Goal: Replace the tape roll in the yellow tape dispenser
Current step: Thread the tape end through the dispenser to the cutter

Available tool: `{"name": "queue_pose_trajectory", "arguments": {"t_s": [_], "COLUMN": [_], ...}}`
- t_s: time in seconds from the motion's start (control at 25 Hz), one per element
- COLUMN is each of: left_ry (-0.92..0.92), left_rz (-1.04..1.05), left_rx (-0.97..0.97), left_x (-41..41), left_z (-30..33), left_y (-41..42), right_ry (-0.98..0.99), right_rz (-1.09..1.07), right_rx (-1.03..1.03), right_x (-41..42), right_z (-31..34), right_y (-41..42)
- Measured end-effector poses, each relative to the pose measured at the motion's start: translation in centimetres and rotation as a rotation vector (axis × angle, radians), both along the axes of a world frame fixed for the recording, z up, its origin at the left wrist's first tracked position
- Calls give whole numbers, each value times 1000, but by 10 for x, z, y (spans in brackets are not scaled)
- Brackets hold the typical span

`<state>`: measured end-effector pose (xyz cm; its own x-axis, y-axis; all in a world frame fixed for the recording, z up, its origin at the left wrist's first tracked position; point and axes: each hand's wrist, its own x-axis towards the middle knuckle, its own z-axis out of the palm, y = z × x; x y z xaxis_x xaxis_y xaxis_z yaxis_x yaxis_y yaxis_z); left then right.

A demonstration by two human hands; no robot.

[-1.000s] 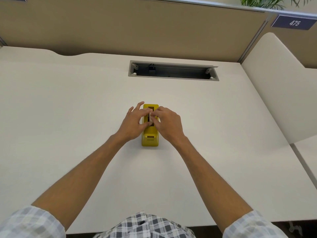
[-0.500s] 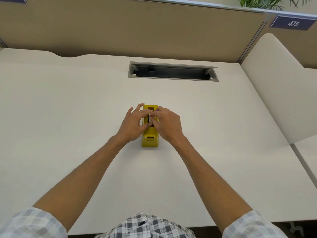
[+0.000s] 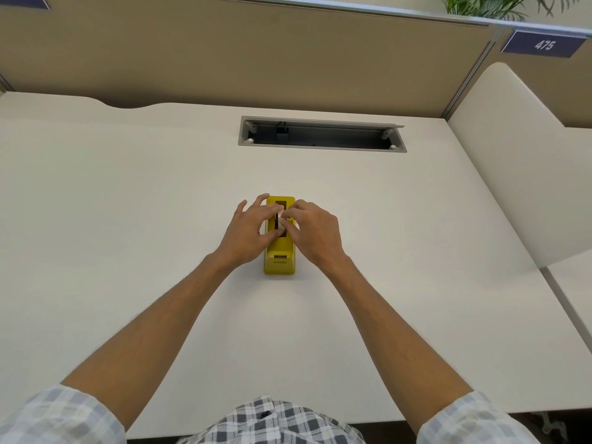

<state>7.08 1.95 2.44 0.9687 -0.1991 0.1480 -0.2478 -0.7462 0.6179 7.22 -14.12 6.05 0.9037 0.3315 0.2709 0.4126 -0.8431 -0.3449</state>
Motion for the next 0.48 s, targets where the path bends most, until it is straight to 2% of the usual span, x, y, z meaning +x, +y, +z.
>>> {"name": "queue_pose_trajectory", "arguments": {"t_s": [0.48], "left_ry": [-19], "left_rz": [-3], "left_rx": [29], "left_x": [-1], "left_z": [0], "left_y": [-1], "right_ry": [-31], "right_rz": [-18], "right_rx": [45], "right_x": [-1], "right_z": [-3], "right_y": [3]}}
